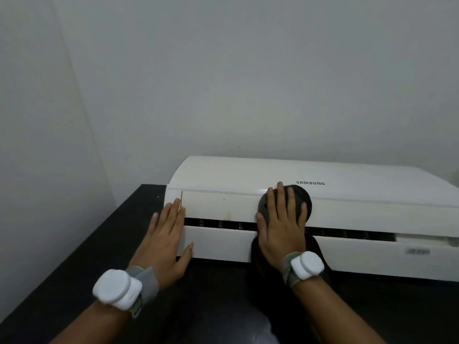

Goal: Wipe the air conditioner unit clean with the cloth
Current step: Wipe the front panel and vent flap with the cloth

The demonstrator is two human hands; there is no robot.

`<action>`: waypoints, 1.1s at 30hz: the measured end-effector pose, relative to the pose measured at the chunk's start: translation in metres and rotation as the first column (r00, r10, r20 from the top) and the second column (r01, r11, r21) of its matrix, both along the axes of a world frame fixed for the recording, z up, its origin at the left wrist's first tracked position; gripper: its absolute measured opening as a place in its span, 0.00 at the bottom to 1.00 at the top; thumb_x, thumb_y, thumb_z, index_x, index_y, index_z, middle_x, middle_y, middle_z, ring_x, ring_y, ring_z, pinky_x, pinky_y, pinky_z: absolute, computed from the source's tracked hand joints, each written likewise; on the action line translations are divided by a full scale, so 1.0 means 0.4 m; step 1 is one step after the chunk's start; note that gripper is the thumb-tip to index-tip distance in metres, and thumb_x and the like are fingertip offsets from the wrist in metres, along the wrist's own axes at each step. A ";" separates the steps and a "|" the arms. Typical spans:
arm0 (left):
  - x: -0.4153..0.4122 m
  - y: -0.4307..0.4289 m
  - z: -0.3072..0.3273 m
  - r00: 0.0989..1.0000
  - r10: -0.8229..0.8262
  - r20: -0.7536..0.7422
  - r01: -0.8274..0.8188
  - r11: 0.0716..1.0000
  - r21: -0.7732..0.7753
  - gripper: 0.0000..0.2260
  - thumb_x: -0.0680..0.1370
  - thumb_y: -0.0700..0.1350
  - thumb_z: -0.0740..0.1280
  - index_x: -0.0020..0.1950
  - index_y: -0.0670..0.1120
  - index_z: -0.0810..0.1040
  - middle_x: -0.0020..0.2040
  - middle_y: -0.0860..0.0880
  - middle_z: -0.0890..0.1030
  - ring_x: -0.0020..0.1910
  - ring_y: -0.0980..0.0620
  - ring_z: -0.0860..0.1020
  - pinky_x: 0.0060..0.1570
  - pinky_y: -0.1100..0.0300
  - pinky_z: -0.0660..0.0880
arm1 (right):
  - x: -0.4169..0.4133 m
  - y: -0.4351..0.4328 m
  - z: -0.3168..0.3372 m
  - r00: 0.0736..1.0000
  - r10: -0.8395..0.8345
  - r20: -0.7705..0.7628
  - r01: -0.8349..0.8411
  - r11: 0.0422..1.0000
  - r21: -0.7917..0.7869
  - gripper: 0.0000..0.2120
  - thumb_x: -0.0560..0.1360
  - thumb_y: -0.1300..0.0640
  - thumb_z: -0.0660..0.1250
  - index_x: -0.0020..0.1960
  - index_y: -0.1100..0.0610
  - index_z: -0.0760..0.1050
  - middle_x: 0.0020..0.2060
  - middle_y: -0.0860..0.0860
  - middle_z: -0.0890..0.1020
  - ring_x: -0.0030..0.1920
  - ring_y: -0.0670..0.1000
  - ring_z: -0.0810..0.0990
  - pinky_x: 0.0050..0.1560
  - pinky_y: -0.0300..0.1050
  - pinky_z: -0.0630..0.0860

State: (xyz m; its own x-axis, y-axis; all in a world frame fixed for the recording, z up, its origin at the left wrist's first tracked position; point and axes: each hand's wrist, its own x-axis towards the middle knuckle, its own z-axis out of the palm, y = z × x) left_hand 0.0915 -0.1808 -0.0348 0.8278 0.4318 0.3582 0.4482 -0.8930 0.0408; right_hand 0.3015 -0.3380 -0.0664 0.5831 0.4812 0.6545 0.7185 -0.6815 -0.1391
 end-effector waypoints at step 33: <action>-0.197 0.121 -0.045 0.986 0.162 0.029 -0.159 0.983 -0.090 0.35 0.78 0.58 0.54 0.70 0.48 0.31 0.71 0.50 0.28 0.70 0.52 0.28 0.68 0.57 0.30 | -0.125 0.183 -0.028 0.873 0.414 0.257 -0.282 0.859 -0.427 0.27 0.80 0.46 0.52 0.77 0.52 0.57 0.77 0.49 0.57 0.77 0.55 0.52 0.73 0.57 0.54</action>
